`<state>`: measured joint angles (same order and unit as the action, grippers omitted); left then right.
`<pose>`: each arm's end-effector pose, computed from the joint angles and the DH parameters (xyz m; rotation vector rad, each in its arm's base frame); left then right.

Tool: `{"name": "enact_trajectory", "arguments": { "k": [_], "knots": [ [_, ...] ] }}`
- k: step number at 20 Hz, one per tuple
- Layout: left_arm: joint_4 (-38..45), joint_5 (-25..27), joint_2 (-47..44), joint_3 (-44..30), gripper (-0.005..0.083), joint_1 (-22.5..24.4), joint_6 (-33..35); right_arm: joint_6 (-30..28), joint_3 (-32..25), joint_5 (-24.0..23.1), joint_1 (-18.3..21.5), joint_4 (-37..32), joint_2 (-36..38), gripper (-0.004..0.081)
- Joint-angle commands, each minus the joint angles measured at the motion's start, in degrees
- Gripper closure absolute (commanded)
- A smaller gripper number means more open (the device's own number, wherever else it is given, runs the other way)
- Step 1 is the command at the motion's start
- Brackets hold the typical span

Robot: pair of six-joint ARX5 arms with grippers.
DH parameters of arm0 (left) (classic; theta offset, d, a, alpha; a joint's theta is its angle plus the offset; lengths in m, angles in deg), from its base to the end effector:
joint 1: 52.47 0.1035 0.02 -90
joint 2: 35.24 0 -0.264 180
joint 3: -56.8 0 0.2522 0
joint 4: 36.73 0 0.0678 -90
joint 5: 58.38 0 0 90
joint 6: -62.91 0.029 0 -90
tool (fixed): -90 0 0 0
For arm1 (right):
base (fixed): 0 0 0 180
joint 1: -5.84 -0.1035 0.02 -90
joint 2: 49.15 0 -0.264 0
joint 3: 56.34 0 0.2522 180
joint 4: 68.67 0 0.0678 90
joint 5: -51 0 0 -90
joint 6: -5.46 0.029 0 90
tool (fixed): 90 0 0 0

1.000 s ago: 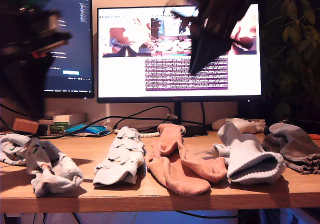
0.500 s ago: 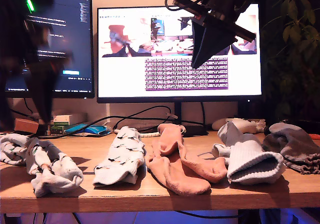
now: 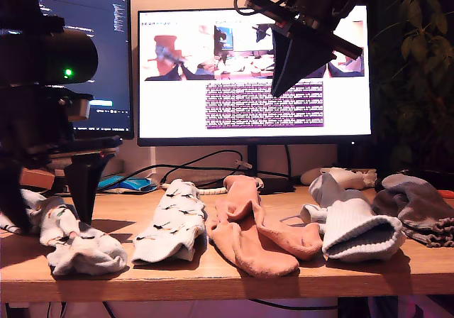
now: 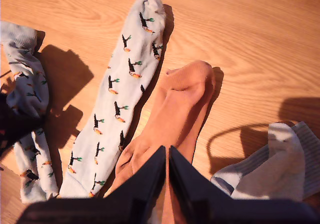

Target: Pair up the socks based on colour and pattern, by placing them on top of one another

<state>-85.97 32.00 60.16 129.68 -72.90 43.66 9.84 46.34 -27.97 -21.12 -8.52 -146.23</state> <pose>0.2888 -0.1074 0.1778 -0.0622 1.2676 -0.0914 0.3178 0.1679 0.3117 -0.0662 0.9813 0.5740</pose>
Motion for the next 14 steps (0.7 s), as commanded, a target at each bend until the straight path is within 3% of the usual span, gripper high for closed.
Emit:
{"name": "enact_trajectory", "arguments": {
  "k": [1,2,9,14],
  "knots": [
    [1.6,0.3,0.6,-1.2,0.0658,0.1,1.7,-0.3,0.1,-0.1,0.4,-0.2,0.0,0.0783],
    [2.4,0.3,0.6,-1.2,0.0808,0.2,3.1,-0.3,0.1,-0.1,0.4,-0.1,0.0,0.0783],
    [-0.1,0.5,-1.6,-1.1,0.0797,-0.2,9.7,-0.3,0.1,-0.1,0.4,0.2,0.0,0.0783],
    [1.2,-0.4,-10.6,-1.1,0.0797,-3.6,12.3,-0.3,0.1,-0.1,0.4,0.2,0.0,0.0783]
  ]
}}
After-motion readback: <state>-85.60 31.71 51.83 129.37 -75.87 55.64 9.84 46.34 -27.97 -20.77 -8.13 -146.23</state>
